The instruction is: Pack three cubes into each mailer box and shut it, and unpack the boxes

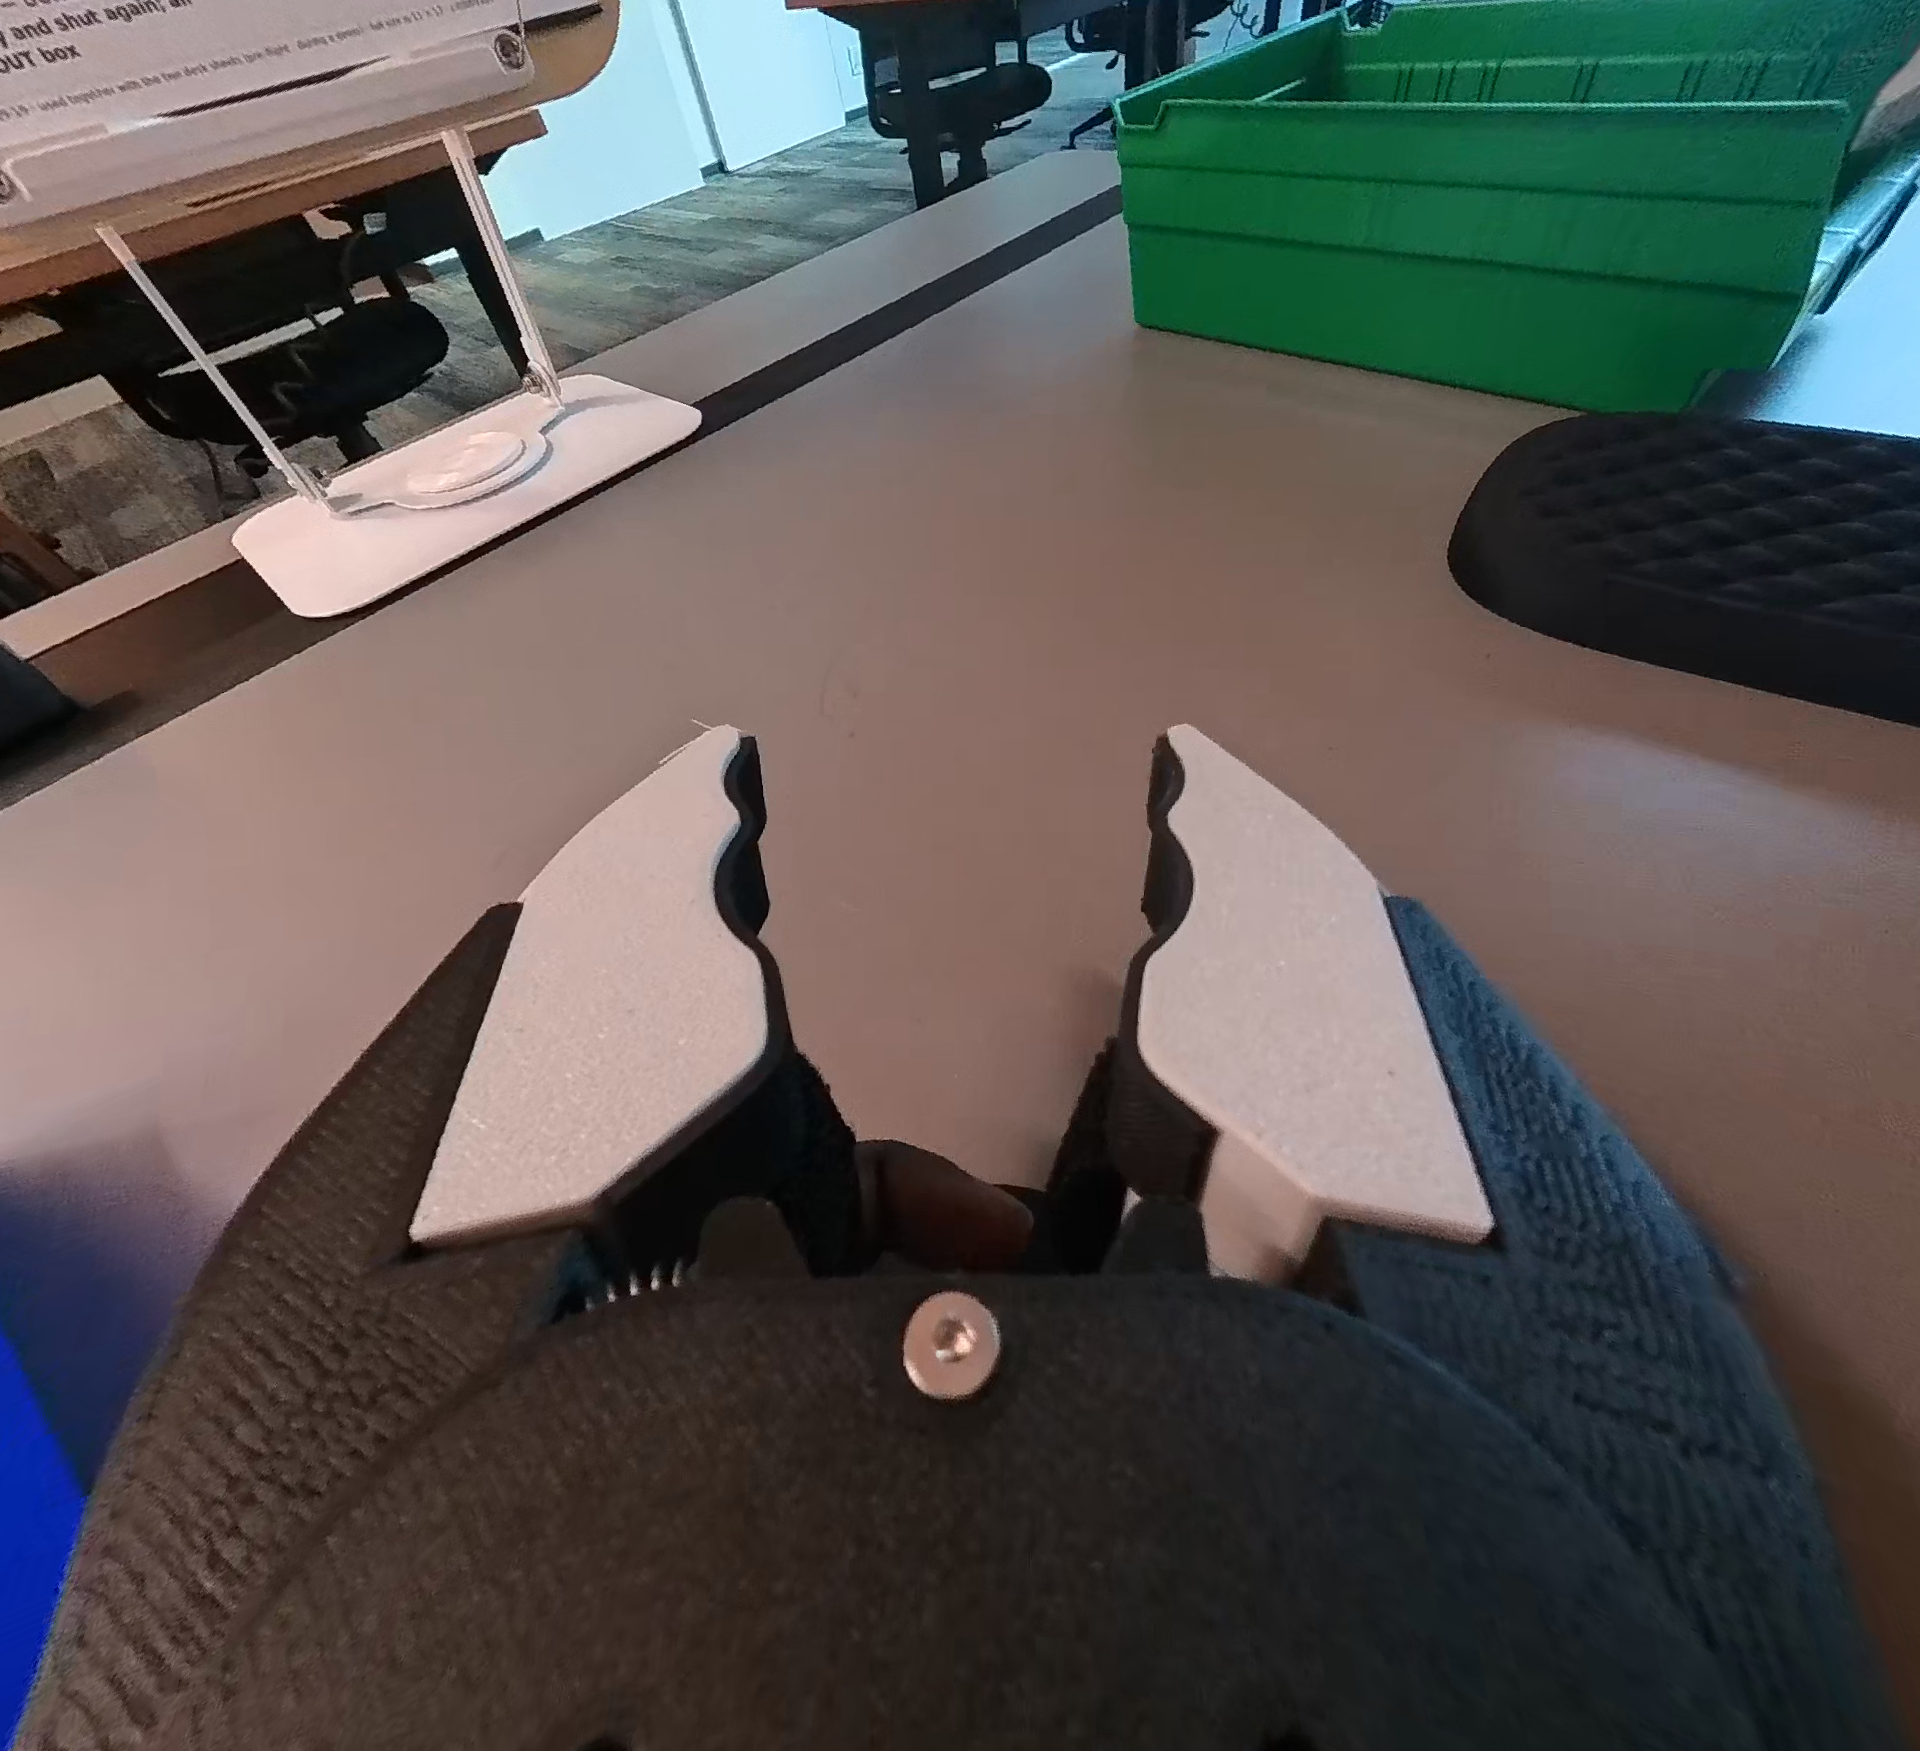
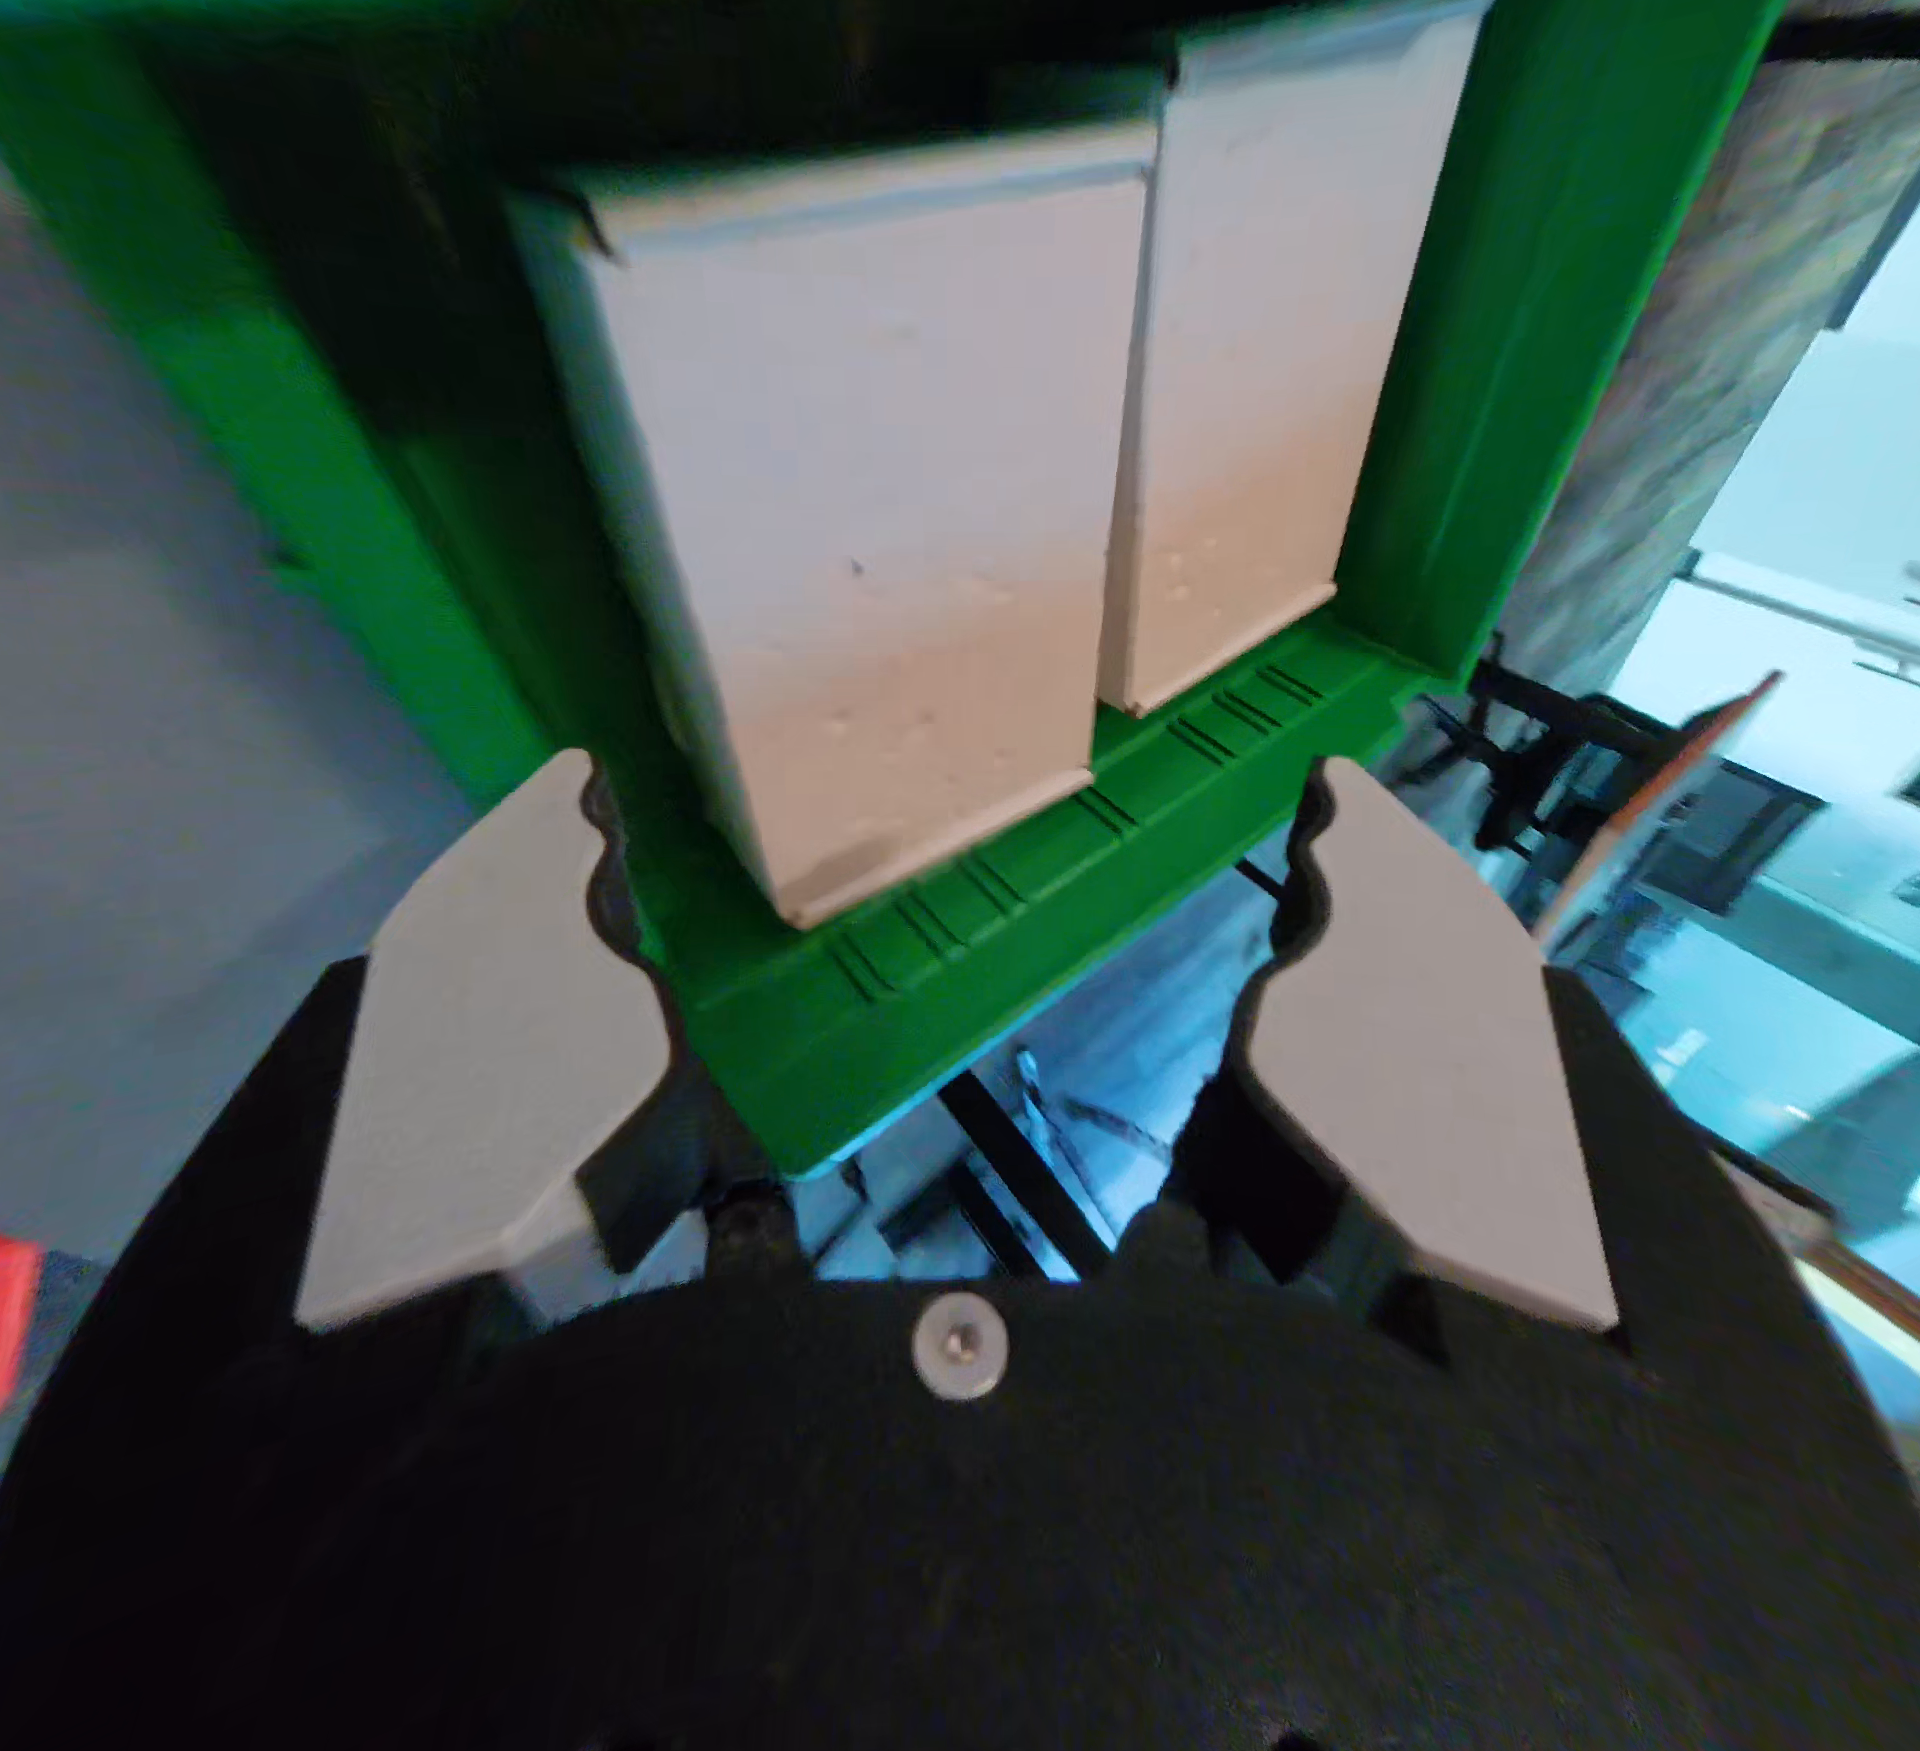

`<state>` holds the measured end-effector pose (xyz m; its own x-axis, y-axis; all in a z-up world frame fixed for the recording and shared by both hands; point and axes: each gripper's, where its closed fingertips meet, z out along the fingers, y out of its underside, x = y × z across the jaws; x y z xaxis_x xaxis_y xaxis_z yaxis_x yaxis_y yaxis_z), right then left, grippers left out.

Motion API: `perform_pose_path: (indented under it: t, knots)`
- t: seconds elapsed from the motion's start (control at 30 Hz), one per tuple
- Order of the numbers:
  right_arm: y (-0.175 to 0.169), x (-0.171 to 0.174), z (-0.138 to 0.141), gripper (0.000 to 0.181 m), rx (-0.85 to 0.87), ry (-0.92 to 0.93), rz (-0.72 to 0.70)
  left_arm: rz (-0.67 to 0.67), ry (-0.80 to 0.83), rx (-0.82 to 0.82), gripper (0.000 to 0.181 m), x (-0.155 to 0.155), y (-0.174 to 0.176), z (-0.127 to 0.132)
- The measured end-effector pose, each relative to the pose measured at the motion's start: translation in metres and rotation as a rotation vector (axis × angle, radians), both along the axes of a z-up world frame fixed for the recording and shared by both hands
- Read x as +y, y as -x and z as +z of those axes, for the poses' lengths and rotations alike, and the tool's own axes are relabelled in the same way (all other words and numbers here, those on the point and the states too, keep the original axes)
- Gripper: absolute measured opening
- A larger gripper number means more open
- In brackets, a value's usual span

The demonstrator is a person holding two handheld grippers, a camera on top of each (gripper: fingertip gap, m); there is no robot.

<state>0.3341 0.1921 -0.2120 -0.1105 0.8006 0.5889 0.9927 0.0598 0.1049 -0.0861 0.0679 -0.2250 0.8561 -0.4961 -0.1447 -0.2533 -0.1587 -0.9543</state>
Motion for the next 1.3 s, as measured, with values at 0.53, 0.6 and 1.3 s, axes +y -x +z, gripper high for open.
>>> perform_pose_path:
  t: [0.53,0.6,1.3]
  knots:
    - [0.004,-0.037,-0.080,0.030,0.006,-0.143,0.188,-0.010,0.010,0.043,0.071,0.000,-0.003,-0.005]
    - [0.010,-0.029,-0.081,0.030,0.021,-0.150,0.184,-0.015,0.009,0.051,0.071,-0.001,-0.005,-0.006]
    - [0.191,0.006,-0.081,0.034,0.045,-0.126,0.353,-0.034,0.001,0.112,0.071,-0.003,-0.010,-0.010]
